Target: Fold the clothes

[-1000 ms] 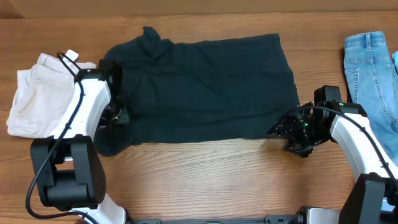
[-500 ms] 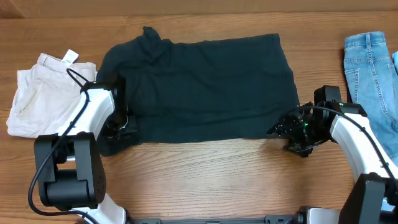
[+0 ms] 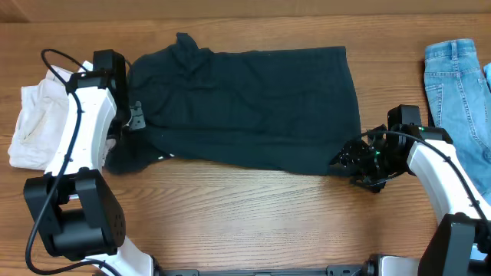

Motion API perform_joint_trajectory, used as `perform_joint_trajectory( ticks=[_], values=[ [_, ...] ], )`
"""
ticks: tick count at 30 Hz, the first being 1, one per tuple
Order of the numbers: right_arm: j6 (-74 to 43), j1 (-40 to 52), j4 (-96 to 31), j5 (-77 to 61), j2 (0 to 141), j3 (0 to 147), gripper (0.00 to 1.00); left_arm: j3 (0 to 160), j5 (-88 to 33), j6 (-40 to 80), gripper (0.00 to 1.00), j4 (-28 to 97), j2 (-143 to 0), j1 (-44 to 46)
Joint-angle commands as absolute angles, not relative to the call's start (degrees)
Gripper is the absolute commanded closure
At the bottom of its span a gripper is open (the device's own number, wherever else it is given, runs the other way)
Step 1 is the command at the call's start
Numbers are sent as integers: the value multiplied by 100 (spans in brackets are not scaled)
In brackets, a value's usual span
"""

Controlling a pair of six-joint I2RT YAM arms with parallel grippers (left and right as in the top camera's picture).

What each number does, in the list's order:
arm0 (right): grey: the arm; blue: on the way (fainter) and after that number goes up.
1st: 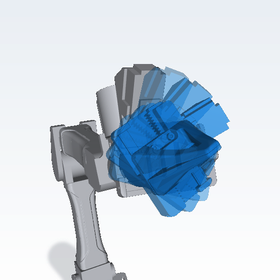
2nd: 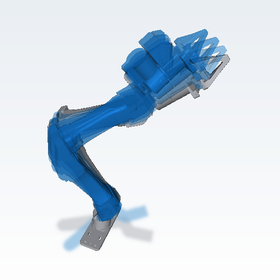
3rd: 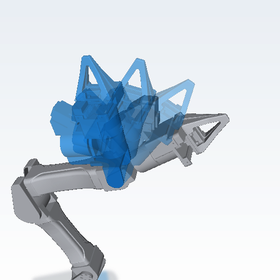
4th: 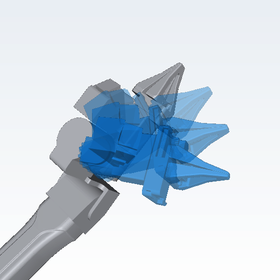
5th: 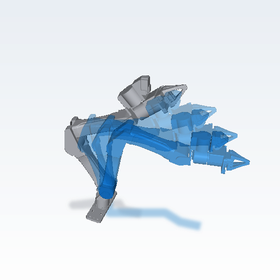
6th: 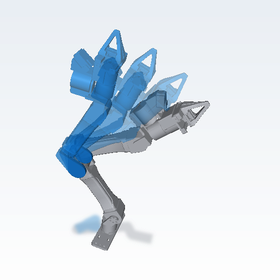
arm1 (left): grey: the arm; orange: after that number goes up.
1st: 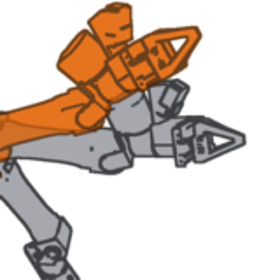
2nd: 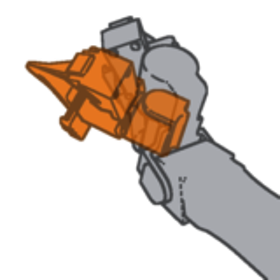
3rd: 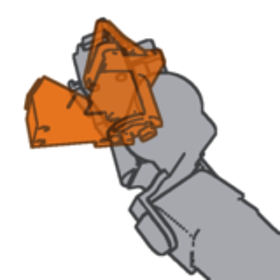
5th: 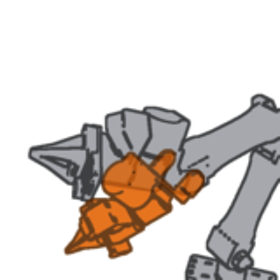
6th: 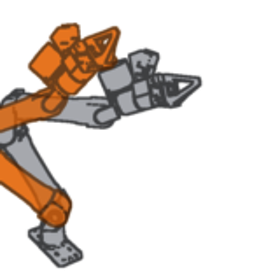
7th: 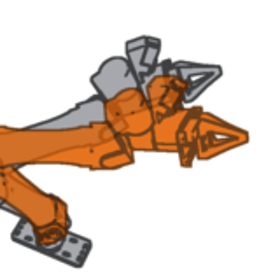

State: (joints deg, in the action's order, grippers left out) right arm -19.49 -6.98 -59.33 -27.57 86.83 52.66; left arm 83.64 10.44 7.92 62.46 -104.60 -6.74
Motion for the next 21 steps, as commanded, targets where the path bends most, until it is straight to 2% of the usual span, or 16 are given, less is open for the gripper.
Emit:
perform_joint_trajectory(
  ticks=[1,3,5,8,13,16,18,21],
  values=[
    [-1973,-672,-5909,-2707,8530,5369,23,8475,1229,412,50,6132,-10447,-674],
    [-1973,-672,-5935,-2705,8530,5369,24,8475,1280,401,19,6171,-10447,-674],
    [-1970,-672,-5951,-2696,8530,5369,24,8475,1358,412,17,6289,-10447,-674],
    [-1984,-672,-6147,-2309,8530,5369,24,8477,1400,657,21,6632,-10447,-687],
    [-2582,-672,-6447,-1398,8530,5234,26,8444,1341,1291,18,7391,-10447,-825],
    [-2729,-676,-6101,-1459,8538,4925,25,8359,1092,1398,17,7644,-10447,-947],
    [-2729,-676,-5374,-1737,8541,4648,26,8346,891,1396,18,7714,-10447,-1094],
    [-3181,-679,-4519,-1765,8589,4366,34,8346,827,1396,18,7754,-10447,-1284]
  ],
)
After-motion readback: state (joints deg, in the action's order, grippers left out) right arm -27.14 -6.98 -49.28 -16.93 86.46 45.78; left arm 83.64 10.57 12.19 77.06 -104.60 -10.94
